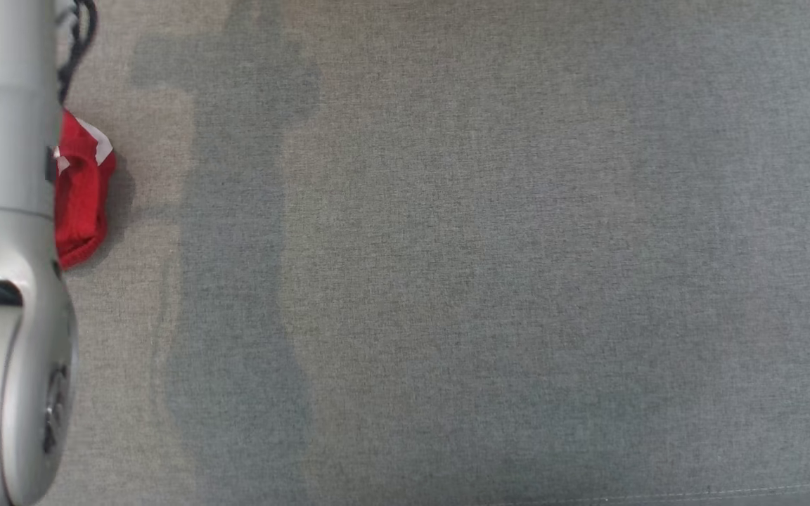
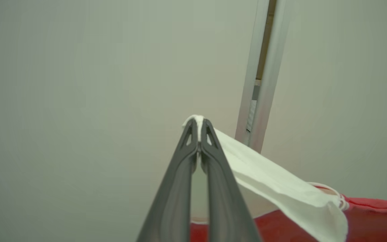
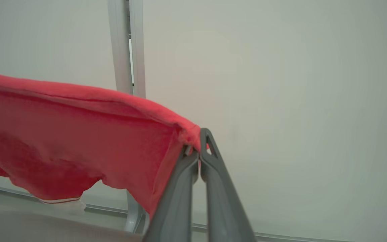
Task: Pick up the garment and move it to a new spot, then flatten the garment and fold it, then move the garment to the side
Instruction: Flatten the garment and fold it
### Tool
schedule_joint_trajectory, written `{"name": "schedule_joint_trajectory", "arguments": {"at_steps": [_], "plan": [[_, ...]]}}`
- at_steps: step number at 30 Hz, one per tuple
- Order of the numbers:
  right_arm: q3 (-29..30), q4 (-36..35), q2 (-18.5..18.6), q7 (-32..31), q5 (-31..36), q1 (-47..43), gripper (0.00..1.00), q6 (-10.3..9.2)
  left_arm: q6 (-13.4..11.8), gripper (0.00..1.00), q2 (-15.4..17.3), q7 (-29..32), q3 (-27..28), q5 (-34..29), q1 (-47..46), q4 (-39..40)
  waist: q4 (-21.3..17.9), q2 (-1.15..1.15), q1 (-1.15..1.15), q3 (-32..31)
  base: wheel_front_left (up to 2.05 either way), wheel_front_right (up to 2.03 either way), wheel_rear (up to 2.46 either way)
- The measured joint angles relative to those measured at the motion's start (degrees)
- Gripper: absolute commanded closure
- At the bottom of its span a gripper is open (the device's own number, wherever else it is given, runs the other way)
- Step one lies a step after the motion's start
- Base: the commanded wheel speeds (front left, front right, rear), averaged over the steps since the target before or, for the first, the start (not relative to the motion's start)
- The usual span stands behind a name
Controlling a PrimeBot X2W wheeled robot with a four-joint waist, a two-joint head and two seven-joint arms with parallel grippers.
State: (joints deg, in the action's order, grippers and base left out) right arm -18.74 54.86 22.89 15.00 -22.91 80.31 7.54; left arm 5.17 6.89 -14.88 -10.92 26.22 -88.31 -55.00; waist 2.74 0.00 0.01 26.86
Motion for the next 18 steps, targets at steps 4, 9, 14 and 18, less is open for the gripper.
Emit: {"name": "schedule_joint_trajectory", "arguments": {"at_steps": [4, 9, 14, 18], "plan": [[-0.6, -1.8, 0.2, 0.0, -1.7, -8.7, 1.0, 0.0, 0.9, 1.0, -0.8, -0.1, 0.7, -0.7, 8.7, 3.7, 0.9, 0.0, 0.0, 0.1, 0.0, 0.0, 0.0], [-4.7, -5.1, 1.0, 0.0, -3.0, -20.1, 1.0, 0.0, 1.5, 1.0, -0.7, -0.1, 1.8, -2.3, 23.0, 7.1, 1.3, 0.0, 0.0, -1.9, 0.0, 0.0, 0.0], [-8.3, -7.1, 2.8, 0.0, -5.5, -29.2, 1.0, 0.0, 1.9, 1.0, 1.3, -0.1, 0.2, -5.1, 35.8, 9.8, 1.5, 0.0, 0.0, -5.5, 0.0, 0.0, 0.0], [-13.3, -6.6, 4.4, 0.0, -6.9, -34.8, 1.0, 0.01, 2.1, 1.0, 3.2, -0.1, -3.2, -6.5, 45.4, 11.7, 1.5, 0.0, 0.0, -9.0, 0.0, 0.0, 0.0]]}}
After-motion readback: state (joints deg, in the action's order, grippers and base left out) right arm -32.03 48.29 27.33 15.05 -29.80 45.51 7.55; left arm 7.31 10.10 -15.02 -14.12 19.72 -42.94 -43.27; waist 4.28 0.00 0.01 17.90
